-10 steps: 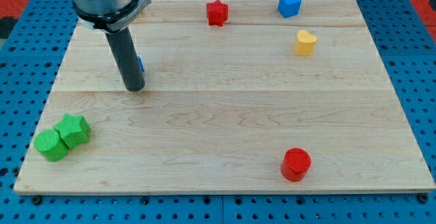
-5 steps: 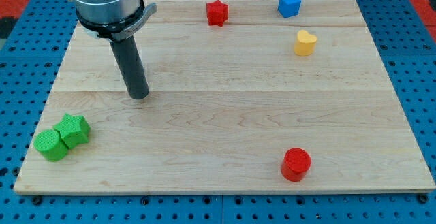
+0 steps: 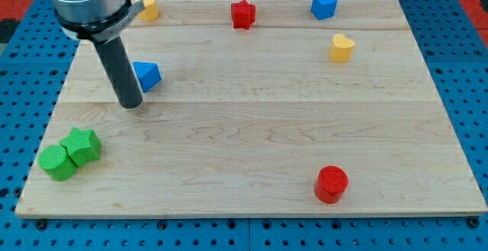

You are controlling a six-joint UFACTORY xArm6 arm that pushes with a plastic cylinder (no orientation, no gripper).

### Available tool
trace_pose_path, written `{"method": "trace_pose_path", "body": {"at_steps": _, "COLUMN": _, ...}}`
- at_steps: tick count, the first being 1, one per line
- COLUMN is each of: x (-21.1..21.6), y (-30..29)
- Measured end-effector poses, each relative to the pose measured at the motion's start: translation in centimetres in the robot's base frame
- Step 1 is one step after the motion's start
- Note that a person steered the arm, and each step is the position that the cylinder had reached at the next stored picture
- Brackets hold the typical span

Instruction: Move your arm to the center left

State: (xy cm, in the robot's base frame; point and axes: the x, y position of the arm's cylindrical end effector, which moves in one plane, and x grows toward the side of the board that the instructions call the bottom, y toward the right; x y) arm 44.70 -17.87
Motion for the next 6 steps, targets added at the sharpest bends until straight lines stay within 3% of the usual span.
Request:
{"method": "trace_pose_path", "body": {"at_steps": 5, "x": 0.0, "y": -4.8}}
{"method": "trace_pose_path", "body": {"at_steps": 6, "x": -0.3, "y": 0.0}}
